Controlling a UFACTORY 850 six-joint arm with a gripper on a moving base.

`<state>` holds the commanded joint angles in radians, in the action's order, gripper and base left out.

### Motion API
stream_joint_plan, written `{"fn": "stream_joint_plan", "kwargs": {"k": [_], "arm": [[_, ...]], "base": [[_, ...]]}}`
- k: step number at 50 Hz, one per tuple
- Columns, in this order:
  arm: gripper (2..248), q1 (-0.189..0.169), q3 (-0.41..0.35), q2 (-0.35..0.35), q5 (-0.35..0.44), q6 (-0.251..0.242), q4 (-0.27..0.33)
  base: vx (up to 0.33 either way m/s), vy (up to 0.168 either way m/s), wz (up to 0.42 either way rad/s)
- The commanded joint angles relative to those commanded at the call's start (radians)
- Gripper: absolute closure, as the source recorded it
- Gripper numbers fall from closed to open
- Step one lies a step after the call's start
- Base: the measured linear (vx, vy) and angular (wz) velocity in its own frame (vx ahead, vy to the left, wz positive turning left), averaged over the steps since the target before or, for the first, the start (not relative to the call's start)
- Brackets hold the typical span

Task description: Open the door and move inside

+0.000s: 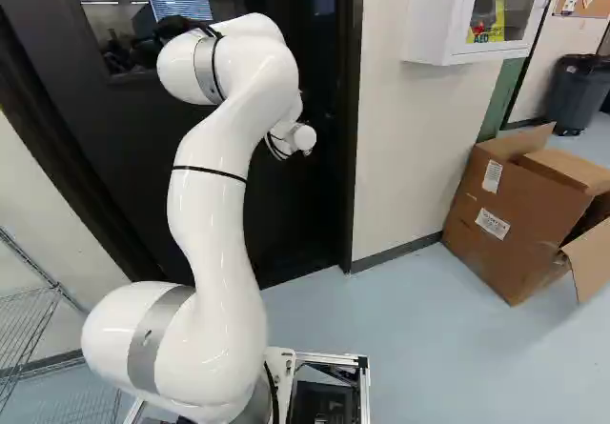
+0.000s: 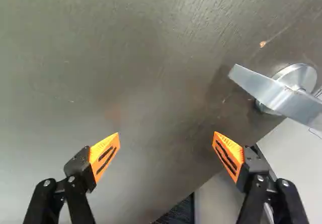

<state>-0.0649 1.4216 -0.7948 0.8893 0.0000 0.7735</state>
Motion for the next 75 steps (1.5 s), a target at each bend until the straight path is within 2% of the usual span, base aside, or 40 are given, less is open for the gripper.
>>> {"fn": "stream_joint_plan", "kwargs": {"k": [11,29,75], "arm": [[3,0.000,-0.025,0.018,0.000,0.000,0.000],[3,-0.003,-0.140,0.098,0.000,0.000,-0.014],[3,-0.006,-0.428,0.310,0.000,0.000,-0.134]], "base": [[0.000,0.000,0.000],[0.000,0.000,0.000],[0.000,0.000,0.000]]}}
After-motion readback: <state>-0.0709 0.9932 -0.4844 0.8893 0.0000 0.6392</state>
